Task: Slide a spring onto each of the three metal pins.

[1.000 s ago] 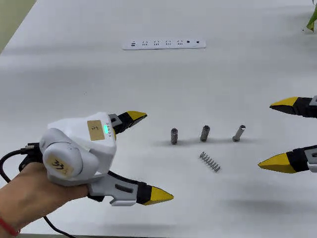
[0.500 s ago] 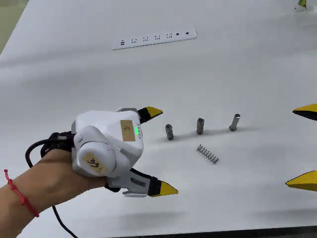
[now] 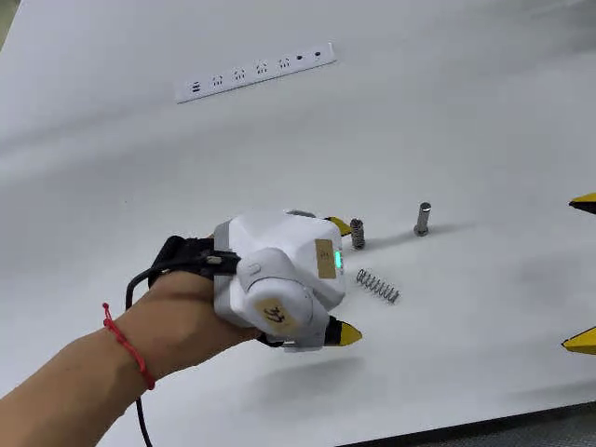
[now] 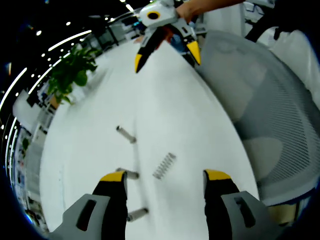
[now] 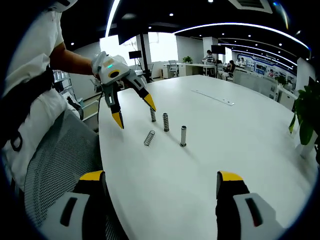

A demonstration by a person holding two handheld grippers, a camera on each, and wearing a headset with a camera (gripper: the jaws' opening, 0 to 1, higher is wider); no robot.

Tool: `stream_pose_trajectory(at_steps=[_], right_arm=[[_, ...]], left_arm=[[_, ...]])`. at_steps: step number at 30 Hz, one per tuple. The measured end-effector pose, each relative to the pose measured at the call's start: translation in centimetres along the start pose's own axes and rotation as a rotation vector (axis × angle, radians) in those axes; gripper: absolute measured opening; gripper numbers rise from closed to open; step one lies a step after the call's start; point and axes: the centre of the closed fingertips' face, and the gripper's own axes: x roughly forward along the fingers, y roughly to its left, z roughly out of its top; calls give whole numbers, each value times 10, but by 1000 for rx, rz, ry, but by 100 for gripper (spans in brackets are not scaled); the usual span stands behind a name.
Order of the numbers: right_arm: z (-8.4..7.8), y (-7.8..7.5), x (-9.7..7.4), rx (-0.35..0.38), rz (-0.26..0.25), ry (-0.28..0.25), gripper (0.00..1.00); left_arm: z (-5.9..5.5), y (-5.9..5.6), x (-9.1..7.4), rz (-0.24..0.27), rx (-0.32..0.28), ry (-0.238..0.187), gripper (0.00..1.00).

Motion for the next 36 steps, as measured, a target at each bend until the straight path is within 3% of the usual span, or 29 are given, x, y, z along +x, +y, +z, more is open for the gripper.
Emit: stream_pose_trajectory(at_steps=[2,6,9,11,20,26,31,36], right_arm=[[-3,0,-2,-1,1,2,93],[-12,0,-4,-3,2,8,93],[-15,-1,-5,-4,-3,4,92],[-17,-2,-5,-9,-8,4,92],[-22,-2,-7,-2,-17,-19,91],[-27,-2,-11,6,-23,-17,91],[-26,-4,-13,10,-36,-26,90],[-27,-3,-14,16,-41,-32,90]], left_arm=[[-3,-1,8,-17,52,34,59],[-4,2,19,-33,72,64,55],[-9,5,26,-33,94,102,44],[-10,6,29,-40,69,102,37],[-20,5,43,-71,84,168,30],[-22,6,46,-83,70,189,27],[-26,6,48,-88,40,209,23],[-29,4,47,-92,-27,211,20]])
